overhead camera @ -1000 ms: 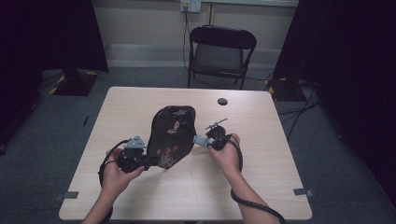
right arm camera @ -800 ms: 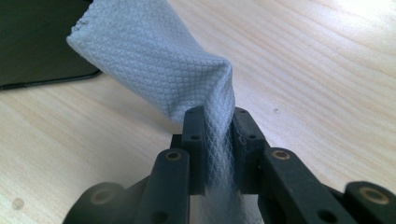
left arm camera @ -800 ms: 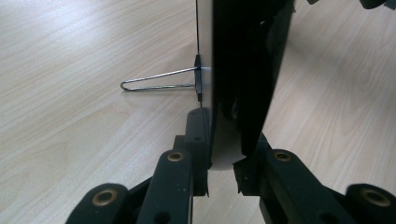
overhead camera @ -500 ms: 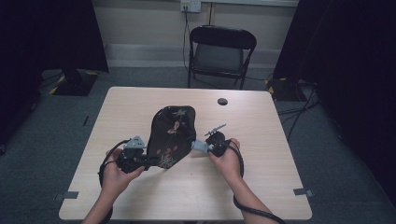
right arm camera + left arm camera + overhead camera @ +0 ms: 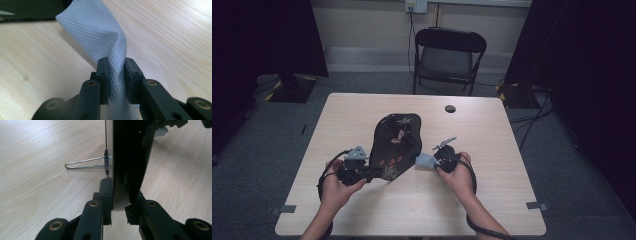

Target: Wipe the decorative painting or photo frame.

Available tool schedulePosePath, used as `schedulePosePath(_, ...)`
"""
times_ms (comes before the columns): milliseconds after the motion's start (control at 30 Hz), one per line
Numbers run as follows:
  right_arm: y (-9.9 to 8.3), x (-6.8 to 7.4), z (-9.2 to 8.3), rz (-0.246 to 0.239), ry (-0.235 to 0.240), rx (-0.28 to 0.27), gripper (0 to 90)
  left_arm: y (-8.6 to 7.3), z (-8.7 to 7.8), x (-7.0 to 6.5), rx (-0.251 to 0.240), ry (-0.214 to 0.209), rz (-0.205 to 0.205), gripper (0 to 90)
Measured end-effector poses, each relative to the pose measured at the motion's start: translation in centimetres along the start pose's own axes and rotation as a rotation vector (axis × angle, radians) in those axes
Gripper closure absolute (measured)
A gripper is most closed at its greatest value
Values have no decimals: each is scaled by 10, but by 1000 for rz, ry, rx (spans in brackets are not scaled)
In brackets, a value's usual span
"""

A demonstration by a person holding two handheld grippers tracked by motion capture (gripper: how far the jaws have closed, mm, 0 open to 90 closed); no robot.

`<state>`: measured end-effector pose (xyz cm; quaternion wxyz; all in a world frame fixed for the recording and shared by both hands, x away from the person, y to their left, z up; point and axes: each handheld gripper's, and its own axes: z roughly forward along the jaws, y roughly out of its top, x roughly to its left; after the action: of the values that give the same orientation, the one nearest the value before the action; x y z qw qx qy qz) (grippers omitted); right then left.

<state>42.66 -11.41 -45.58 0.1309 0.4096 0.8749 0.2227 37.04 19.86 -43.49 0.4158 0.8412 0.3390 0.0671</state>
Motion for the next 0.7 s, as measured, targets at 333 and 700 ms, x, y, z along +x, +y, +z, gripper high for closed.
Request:
schedulePosePath(333, -10, -8, -5, 28, -15, -14, 774, -1, -1, 1, -3, 2, -6, 744)
schedulePosePath(700, -21, -28, -12, 65, -59, -29, 732, -6, -3, 1, 44, 25, -11, 582)
